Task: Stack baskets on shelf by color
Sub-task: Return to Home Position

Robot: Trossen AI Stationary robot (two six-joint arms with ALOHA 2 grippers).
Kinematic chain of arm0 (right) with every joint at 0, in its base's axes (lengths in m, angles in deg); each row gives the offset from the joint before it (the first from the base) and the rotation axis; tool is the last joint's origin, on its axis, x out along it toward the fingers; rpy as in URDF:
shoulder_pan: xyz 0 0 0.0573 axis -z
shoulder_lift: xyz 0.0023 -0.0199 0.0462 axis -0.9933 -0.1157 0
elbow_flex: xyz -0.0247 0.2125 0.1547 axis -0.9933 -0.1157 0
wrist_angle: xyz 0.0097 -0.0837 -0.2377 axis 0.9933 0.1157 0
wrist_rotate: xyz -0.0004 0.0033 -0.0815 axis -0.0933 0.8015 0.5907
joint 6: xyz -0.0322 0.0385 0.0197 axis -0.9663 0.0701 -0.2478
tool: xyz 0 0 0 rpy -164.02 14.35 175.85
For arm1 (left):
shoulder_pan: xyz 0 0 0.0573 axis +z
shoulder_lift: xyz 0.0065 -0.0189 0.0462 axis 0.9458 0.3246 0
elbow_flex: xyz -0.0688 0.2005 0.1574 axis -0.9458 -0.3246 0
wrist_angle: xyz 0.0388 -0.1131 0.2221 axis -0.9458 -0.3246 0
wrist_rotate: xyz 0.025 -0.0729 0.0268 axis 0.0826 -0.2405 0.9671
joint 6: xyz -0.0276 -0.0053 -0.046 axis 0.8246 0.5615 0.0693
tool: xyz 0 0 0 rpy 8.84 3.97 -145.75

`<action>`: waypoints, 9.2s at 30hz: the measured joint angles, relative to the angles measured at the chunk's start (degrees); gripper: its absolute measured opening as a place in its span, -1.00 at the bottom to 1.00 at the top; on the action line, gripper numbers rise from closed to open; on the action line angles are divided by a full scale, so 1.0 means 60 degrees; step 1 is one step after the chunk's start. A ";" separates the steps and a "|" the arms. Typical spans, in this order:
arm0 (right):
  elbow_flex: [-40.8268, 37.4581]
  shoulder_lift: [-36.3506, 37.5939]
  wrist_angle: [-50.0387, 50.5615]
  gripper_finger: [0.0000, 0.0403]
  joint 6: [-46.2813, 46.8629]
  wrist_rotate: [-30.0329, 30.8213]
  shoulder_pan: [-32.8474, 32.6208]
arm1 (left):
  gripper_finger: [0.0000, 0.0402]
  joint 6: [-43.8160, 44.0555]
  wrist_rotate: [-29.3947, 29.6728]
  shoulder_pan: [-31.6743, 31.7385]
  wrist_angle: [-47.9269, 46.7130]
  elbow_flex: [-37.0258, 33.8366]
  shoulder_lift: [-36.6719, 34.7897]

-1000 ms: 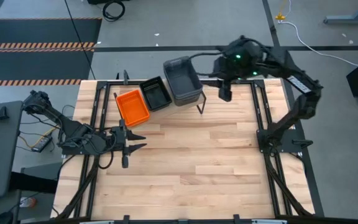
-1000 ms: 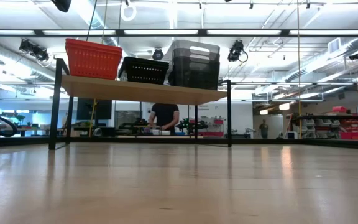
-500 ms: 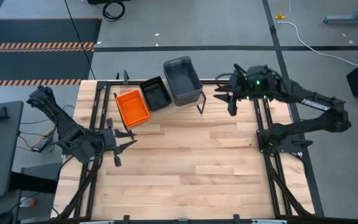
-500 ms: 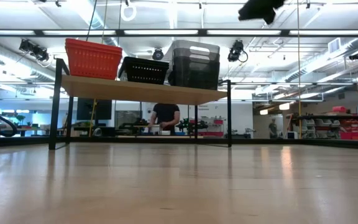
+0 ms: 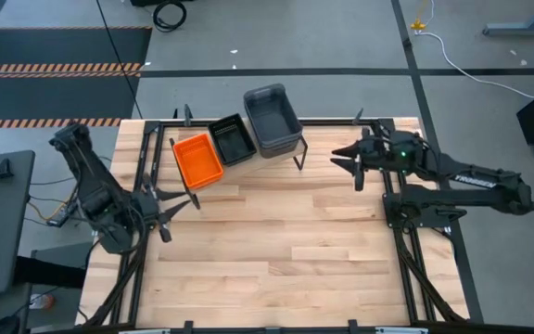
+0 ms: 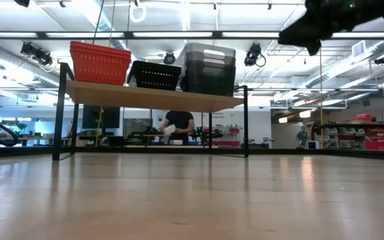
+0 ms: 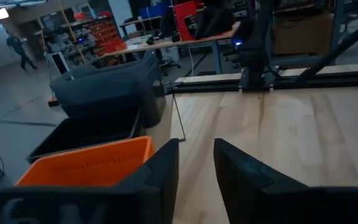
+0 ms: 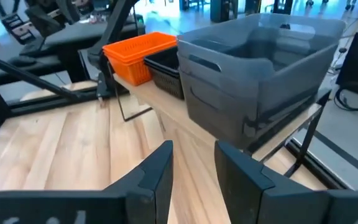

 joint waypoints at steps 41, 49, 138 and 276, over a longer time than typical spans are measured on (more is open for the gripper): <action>-0.3407 0.1565 -0.5156 -0.38 -0.0453 -0.2612 -0.0029 | -0.98 -0.4916 -0.9567 0.4893 0.9330 -0.1111 0.2256; -0.3403 0.1226 -0.5153 -0.38 -0.0535 -0.2619 -0.0029 | -0.93 -0.4916 -0.9754 0.5569 0.9578 -0.1111 0.2373; -0.5600 0.2903 -0.5700 -0.97 0.1187 -0.2958 0.0724 | -0.99 -0.6025 -1.1291 0.6915 0.4975 -0.3925 -0.7050; -0.5603 0.3504 -0.4529 -0.94 -0.1219 0.3636 -0.5093 | -0.86 -0.5390 -1.2032 0.6897 0.6089 -0.6555 -0.6967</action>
